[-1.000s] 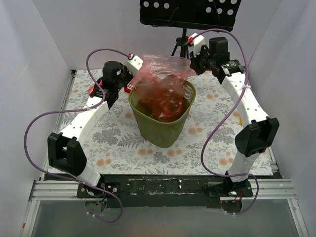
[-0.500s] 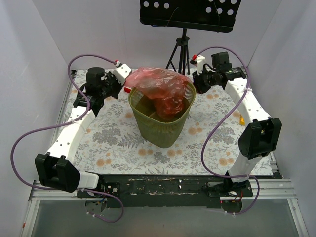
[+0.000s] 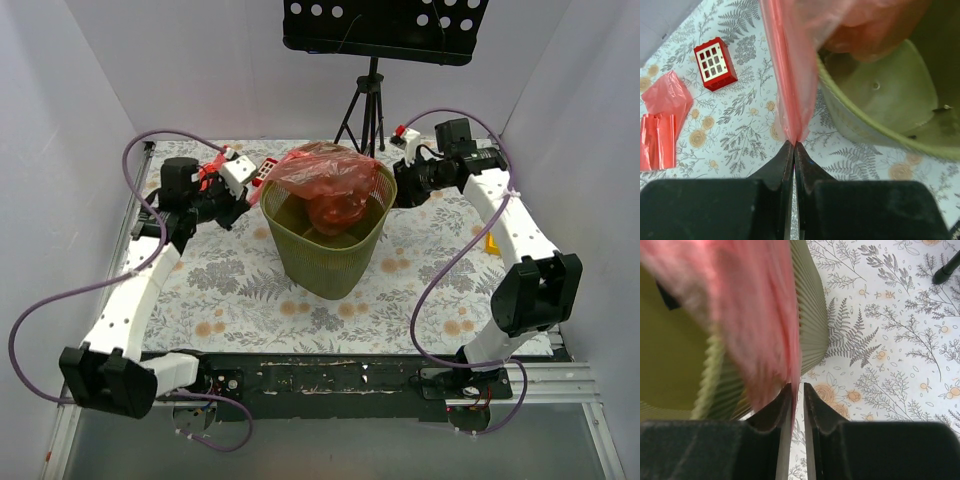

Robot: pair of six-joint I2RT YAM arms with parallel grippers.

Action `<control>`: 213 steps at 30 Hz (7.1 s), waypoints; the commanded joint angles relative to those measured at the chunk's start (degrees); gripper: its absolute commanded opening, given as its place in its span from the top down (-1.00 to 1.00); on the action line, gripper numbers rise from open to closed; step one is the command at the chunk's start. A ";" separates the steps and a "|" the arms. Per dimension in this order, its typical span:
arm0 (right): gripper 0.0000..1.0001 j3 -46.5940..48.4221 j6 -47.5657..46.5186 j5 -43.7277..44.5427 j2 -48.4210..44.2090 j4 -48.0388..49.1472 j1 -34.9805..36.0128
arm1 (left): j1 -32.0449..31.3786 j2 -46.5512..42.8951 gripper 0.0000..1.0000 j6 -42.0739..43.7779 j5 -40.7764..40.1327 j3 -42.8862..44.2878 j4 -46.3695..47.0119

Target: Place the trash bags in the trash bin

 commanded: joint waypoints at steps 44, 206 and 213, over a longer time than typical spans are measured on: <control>0.60 18.14 -16.61 -3.82 1.64 9.44 5.22 | -1.58 9.53 -0.12 28.64 17.53 28.59 -20.28; -0.26 15.41 -17.76 -2.68 -10.68 -0.22 21.83 | -17.76 -7.87 1.00 26.27 8.75 16.99 -7.98; 0.01 15.50 -20.13 -3.38 -7.42 -6.10 21.66 | -17.76 -10.42 1.00 26.88 6.56 12.95 -4.99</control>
